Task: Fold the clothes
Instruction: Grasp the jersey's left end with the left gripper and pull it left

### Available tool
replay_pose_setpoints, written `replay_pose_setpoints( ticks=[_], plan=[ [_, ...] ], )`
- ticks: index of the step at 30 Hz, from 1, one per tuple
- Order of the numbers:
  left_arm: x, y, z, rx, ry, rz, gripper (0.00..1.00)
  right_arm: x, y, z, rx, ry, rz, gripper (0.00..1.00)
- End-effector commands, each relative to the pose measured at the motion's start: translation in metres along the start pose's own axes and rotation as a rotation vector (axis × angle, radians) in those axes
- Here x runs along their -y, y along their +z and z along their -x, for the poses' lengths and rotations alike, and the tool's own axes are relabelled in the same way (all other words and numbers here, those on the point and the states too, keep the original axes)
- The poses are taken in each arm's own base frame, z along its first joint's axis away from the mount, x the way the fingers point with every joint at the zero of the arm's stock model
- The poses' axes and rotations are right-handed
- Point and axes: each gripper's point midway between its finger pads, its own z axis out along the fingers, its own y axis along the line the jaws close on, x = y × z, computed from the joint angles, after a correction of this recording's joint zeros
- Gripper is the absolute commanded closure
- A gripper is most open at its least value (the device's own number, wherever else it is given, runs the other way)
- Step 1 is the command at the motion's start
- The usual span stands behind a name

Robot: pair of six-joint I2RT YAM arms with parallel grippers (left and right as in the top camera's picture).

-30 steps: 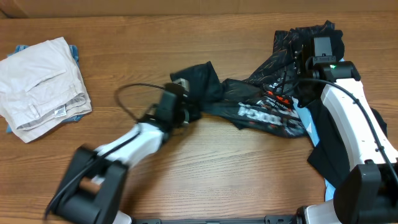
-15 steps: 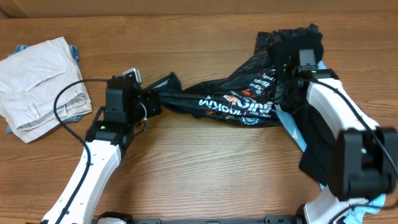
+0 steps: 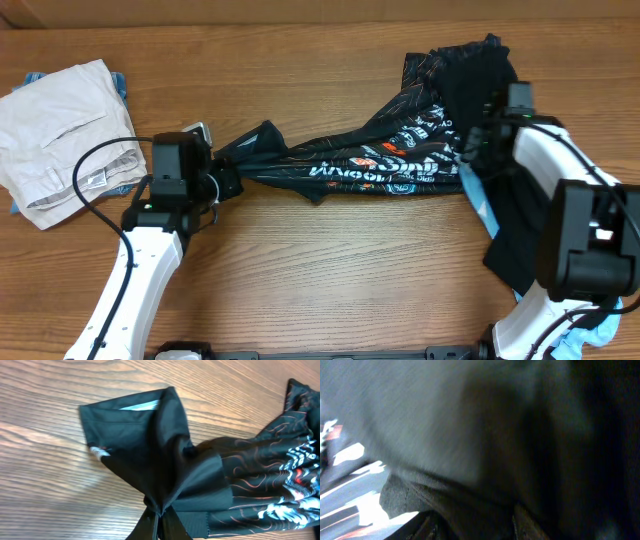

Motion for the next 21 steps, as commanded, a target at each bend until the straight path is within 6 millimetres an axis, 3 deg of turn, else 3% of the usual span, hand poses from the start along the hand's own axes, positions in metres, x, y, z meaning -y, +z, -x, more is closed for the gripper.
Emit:
replay_pose_setpoints(
  ticks=[1, 8, 16, 21],
  plan=[
    [-0.034, -0.012, 0.022, 0.074, 0.025, 0.106, 0.96, 0.097, 0.012, 0.014, 0.038, 0.216, -0.208, 0.51],
    [-0.056, -0.019, 0.047, 0.177, 0.033, 0.201, 0.96, 0.148, 0.008, 0.018, 0.058, 0.354, -0.231, 0.44],
    [-0.053, -0.028, 0.081, 0.325, 0.059, 0.215, 0.96, 0.196, 0.004, 0.009, 0.056, 0.511, -0.251, 0.38],
    [-0.038, -0.036, 0.108, 0.44, 0.096, 0.163, 0.96, 0.181, 0.007, 0.014, 0.052, 0.525, -0.121, 0.35]
  ],
)
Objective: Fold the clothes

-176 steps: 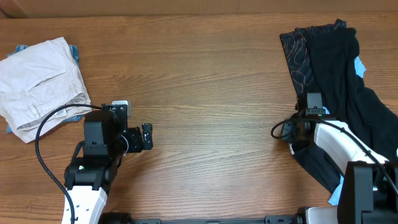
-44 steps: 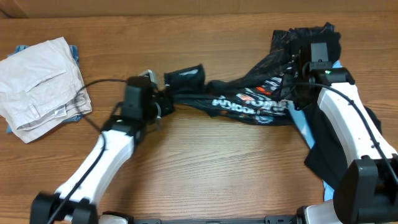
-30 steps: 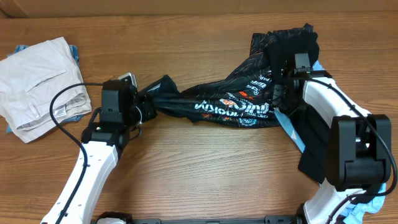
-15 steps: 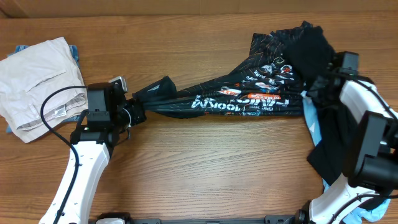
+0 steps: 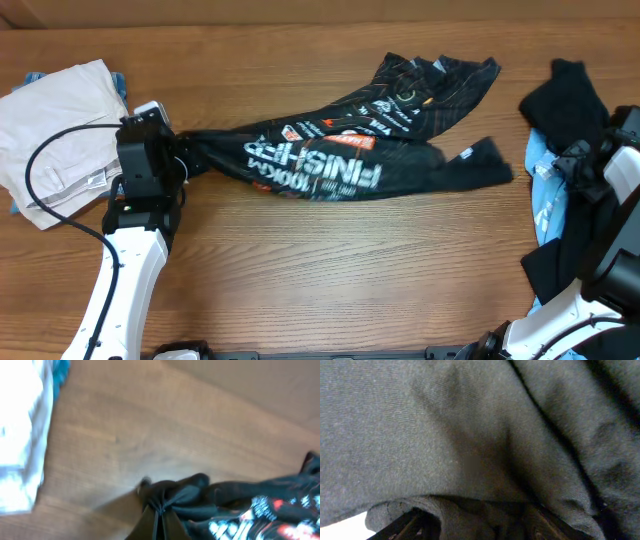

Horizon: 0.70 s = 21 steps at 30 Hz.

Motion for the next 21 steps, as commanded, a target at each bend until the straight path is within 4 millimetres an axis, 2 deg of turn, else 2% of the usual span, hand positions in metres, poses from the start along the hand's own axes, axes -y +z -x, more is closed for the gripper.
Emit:
replay_pose_setpoints(
  ticks=[1, 4, 6, 9, 10, 11, 12, 13, 14, 17, 21],
  plan=[
    [0.004, -0.008, 0.036, 0.141, 0.05, -0.001, 0.96, -0.001, 0.012, -0.019, -0.067, 0.025, 0.022, 0.34],
    [0.012, -0.014, 0.069, 0.285, 0.086, -0.019, 0.96, -0.012, 0.012, -0.023, -0.075, -0.009, 0.045, 0.32],
    [0.009, -0.02, 0.096, 0.405, 0.082, 0.02, 0.96, -0.02, 0.011, -0.026, -0.077, -0.028, 0.054, 0.31],
    [0.001, -0.025, 0.125, 0.515, 0.062, 0.091, 0.96, -0.032, 0.01, -0.031, -0.082, -0.063, 0.067, 0.3],
    [0.001, -0.024, 0.129, 0.515, 0.064, 0.102, 0.83, -0.035, 0.01, -0.033, -0.083, -0.077, 0.071, 0.3],
    [0.002, -0.019, 0.131, 0.5, 0.07, 0.102, 0.46, -0.04, 0.009, -0.035, -0.085, -0.1, 0.081, 0.3],
    [0.005, -0.012, 0.129, 0.464, 0.078, 0.09, 0.06, -0.044, 0.009, -0.037, -0.086, -0.112, 0.086, 0.29],
    [0.012, 0.0, 0.119, 0.381, 0.095, 0.057, 0.0, -0.05, 0.008, -0.039, -0.088, -0.125, 0.093, 0.29],
    [0.016, 0.007, 0.109, 0.319, 0.103, 0.035, 0.0, -0.054, 0.008, -0.042, -0.091, -0.134, 0.098, 0.28],
    [0.025, 0.022, 0.061, 0.089, 0.092, -0.049, 0.0, -0.066, 0.005, -0.047, -0.094, -0.181, 0.115, 0.27],
    [0.037, 0.019, -0.002, -0.169, 0.066, -0.125, 0.0, -0.088, -0.012, -0.046, -0.076, -0.227, 0.158, 0.26]
  ],
)
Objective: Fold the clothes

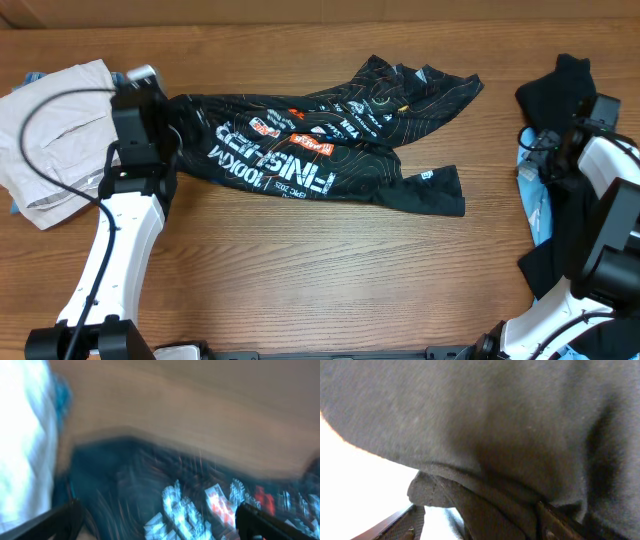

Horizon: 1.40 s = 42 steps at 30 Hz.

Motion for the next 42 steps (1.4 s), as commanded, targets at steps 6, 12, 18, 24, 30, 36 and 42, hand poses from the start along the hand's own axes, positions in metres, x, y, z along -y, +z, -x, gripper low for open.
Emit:
replay_pose_setpoints(
  ticks=[6, 12, 18, 24, 30, 36, 42],
  plan=[
    [0.075, -0.03, -0.102, -0.448, 0.005, -0.303, 0.0, -0.065, -0.044, -0.004, 0.008, -0.179, 0.137, 0.24],
    [0.12, -0.049, -0.138, -0.545, 0.079, -0.383, 0.0, -0.065, -0.049, -0.008, 0.001, -0.189, 0.116, 0.2],
    [0.186, -0.066, -0.155, -0.526, 0.14, -0.516, 0.0, -0.06, -0.049, -0.012, -0.026, -0.176, 0.123, 0.18],
    [0.26, -0.063, -0.19, -0.56, 0.05, -0.63, 0.0, -0.072, -0.06, -0.01, -0.024, -0.193, 0.154, 0.19],
    [0.309, -0.046, -0.24, -0.632, -0.037, -0.709, 0.12, -0.08, -0.094, 0.004, 0.003, -0.2, 0.172, 0.2],
    [0.316, -0.032, -0.278, -0.717, -0.119, -0.659, 0.23, -0.082, -0.107, 0.008, 0.019, -0.199, 0.18, 0.19],
    [0.304, -0.012, -0.273, -0.63, -0.123, -0.564, 0.26, -0.086, -0.108, 0.008, 0.016, -0.2, 0.203, 0.19]
  ],
)
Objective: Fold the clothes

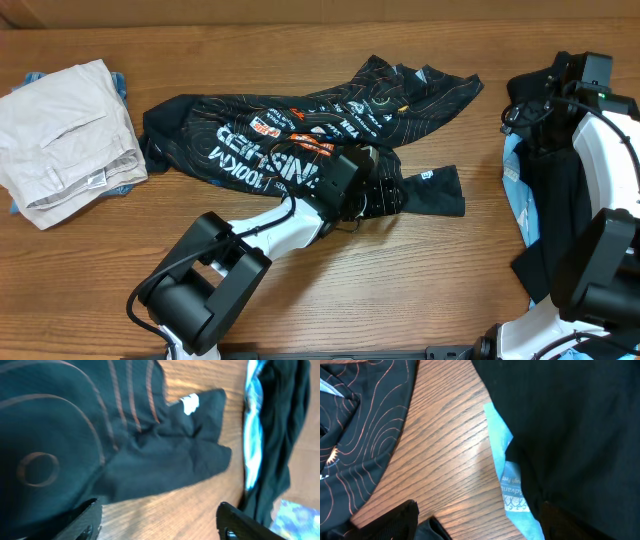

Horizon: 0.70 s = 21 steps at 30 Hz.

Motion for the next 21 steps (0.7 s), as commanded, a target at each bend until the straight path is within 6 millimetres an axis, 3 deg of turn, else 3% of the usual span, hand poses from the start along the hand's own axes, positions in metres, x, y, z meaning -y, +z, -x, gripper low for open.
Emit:
replay_pose_setpoints(
  ticks=[1, 4, 11, 14, 15, 17, 18, 21],
  plan=[
    [-0.01, 0.001, 0.017, 0.087, -0.036, 0.058, 0.26, -0.009, -0.014, 0.01, 0.042, -0.015, 0.034, 0.19],
    [-0.012, 0.002, 0.015, 0.081, -0.042, 0.066, 0.29, -0.01, -0.014, 0.01, 0.04, -0.015, 0.038, 0.19],
    [-0.034, 0.012, -0.002, 0.039, -0.161, 0.136, 0.24, -0.01, -0.014, 0.009, 0.036, -0.014, 0.04, 0.19],
    [-0.037, 0.016, 0.0, 0.049, -0.162, 0.137, 0.41, -0.01, -0.014, 0.009, 0.036, -0.014, 0.04, 0.19],
    [-0.037, 0.016, 0.003, 0.061, -0.154, 0.139, 0.53, -0.01, -0.014, 0.009, 0.036, -0.014, 0.04, 0.19],
    [-0.042, 0.014, 0.011, 0.093, -0.128, 0.157, 0.9, -0.01, -0.014, 0.009, 0.036, -0.014, 0.04, 0.19],
    [-0.044, 0.013, 0.014, 0.104, -0.115, 0.166, 0.96, -0.01, -0.014, 0.009, 0.036, -0.014, 0.04, 0.19],
    [-0.047, 0.007, 0.022, 0.1, -0.098, 0.155, 0.96, -0.01, -0.014, 0.009, 0.035, -0.015, 0.039, 0.19]
  ],
)
